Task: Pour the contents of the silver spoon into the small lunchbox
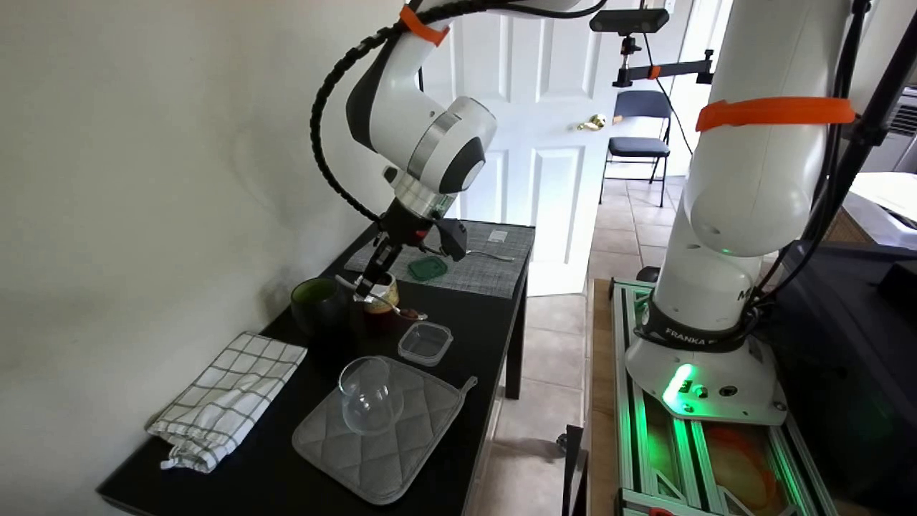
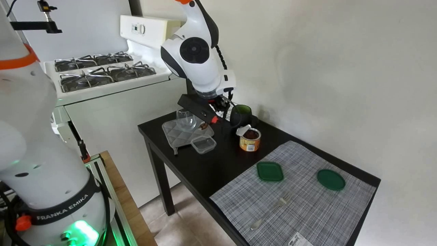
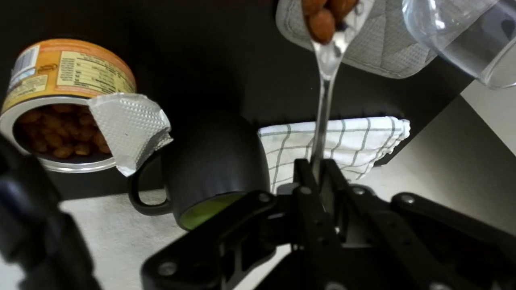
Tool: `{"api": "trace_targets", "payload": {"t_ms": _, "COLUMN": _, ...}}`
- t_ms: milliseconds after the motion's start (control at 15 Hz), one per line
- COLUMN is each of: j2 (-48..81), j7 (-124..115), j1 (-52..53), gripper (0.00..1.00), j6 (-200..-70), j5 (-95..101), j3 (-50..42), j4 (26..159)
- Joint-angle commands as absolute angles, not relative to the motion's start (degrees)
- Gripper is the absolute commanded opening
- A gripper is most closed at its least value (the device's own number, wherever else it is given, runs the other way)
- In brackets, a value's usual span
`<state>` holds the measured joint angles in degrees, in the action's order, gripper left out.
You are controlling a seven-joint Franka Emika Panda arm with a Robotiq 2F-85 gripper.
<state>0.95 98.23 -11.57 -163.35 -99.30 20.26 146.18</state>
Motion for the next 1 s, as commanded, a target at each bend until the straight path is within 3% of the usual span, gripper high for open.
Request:
{"api": "trace_targets", "payload": {"t_ms": 0, "j2": 0.1, "j7": 106.5, "j1": -12.2, "gripper": 0.03, "j6": -159.9, "j5": -107.0, "j3": 19.7, "j4": 146.3}}
{"api": "trace_targets", "payload": {"t_ms": 933, "j2": 0.2, "j7": 117.4, "j1": -13.5, "gripper": 0.03, "j6": -151.0, "j5": -113.7, "j3": 17.7, "j4": 147.5}}
